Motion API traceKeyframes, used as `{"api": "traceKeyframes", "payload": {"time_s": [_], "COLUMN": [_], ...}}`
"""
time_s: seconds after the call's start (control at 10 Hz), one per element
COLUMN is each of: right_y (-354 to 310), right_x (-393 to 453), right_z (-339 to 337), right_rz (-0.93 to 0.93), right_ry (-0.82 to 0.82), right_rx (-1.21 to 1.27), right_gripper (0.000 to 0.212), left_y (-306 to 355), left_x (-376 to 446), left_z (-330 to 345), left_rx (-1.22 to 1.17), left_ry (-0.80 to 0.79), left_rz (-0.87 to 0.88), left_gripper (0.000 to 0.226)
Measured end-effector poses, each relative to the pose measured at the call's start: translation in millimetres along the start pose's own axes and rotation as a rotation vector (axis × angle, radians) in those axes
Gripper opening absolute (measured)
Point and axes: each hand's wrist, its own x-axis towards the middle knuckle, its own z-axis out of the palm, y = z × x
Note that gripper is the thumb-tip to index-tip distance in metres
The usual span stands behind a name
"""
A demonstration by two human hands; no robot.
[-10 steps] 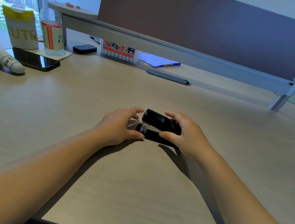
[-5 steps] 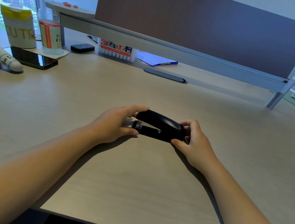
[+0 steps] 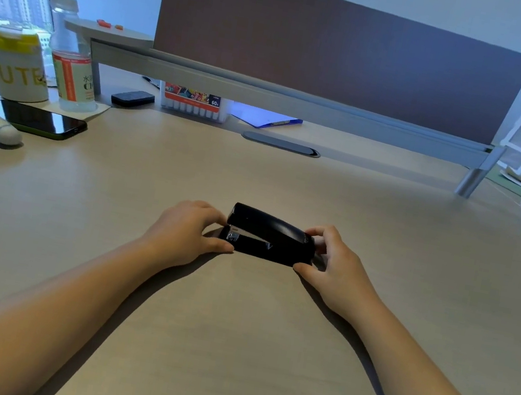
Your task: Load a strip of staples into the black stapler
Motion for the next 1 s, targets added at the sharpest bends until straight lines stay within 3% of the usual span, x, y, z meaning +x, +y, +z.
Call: {"api": "traceKeyframes", "payload": {"time_s": [0.2, 0.8, 1.0], "right_y": [7.4, 66.3, 69.9], "right_x": [33.6, 205.4, 195.3], "right_z": [-2.8, 2.5, 2.3], "right_rz": [0.001, 0.134, 0.208], "right_ry": [0.004, 0.179, 0.182], "right_rx": [-0.097, -0.048, 0.079], "right_gripper": [0.041, 0.042, 0.066], "left_y": [-2.4, -15.8, -18.5], "left_x": [29.0, 206.2, 198.9], "left_z": [2.9, 29.6, 32.4], "left_rx": [0.013, -0.017, 0.006], "left_ry": [0.002, -0.003, 0.023], "left_rz": [-0.043, -0.155, -0.16], "left_gripper": [0.041, 0.044, 0.06]}}
